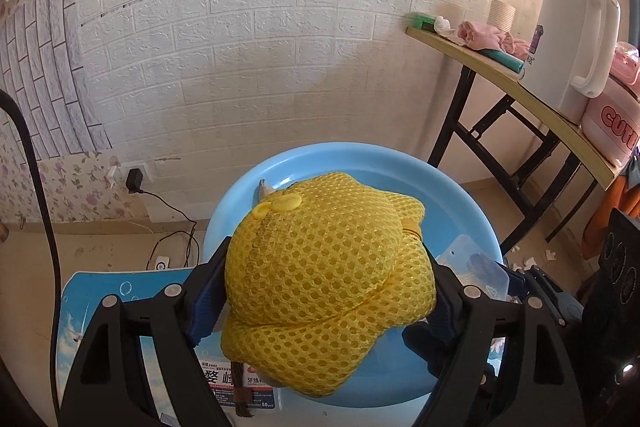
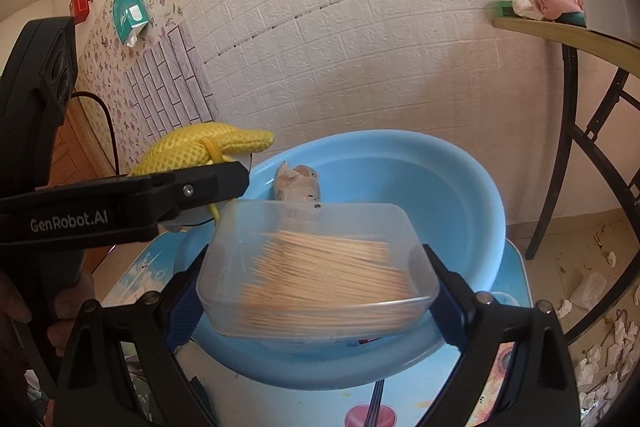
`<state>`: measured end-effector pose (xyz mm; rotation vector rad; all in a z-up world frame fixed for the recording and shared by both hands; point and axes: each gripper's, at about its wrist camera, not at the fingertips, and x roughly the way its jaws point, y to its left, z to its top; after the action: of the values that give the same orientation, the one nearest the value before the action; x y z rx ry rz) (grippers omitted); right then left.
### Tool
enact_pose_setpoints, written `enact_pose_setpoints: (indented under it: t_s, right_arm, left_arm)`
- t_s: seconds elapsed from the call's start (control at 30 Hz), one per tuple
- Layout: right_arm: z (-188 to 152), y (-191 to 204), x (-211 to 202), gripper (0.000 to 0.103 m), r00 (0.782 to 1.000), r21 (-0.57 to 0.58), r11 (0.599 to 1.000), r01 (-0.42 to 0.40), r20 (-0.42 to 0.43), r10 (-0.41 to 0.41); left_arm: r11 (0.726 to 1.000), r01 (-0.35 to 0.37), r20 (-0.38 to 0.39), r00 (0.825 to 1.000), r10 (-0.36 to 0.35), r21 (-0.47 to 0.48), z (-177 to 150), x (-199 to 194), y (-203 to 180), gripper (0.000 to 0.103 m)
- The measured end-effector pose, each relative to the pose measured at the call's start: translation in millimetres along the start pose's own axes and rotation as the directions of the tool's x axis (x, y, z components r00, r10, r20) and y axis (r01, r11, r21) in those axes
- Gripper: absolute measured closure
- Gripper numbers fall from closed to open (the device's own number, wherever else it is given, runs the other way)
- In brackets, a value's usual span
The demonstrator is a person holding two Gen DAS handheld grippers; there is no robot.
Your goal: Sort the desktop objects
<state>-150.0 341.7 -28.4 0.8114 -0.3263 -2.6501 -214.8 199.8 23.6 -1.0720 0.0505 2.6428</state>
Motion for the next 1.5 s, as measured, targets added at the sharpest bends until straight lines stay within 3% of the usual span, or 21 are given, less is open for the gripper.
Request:
enact_pose_setpoints:
  t_s: [0.33,0.47,0.9,1.07,1.5]
  right_arm:
    - [-1,5,3,0.007,0.999,-0.027,0.999,0.033,0.003,-0.033]
    - [-1,6,2,0.007,0.999,-0.028,0.999,0.04,0.005,-0.04]
    - [0,8,4,0.007,0.998,-0.044,0.997,0.061,0.0,-0.061]
    - [0,12,2,0.007,0.995,-0.078,0.992,0.096,-0.025,-0.098]
    - [-1,61,-34,0.007,0.987,-0.188,0.97,0.153,-0.022,-0.16]
  left_arm:
    - [1.0,0.029,-0.003,1.0,-0.029,-0.007,0,2,1,0.008]
    - [1.0,0.007,0.009,1.0,-0.007,0.022,1,2,-3,0.002]
    - [0.999,0.013,0.01,1.0,-0.013,-0.031,-3,-4,8,0.002]
    - [0.999,0.016,-0.032,0.999,-0.017,-0.034,-8,-11,13,0.002]
    - [0.995,-0.03,-0.054,0.998,0.025,-0.094,-42,-67,49,0.002]
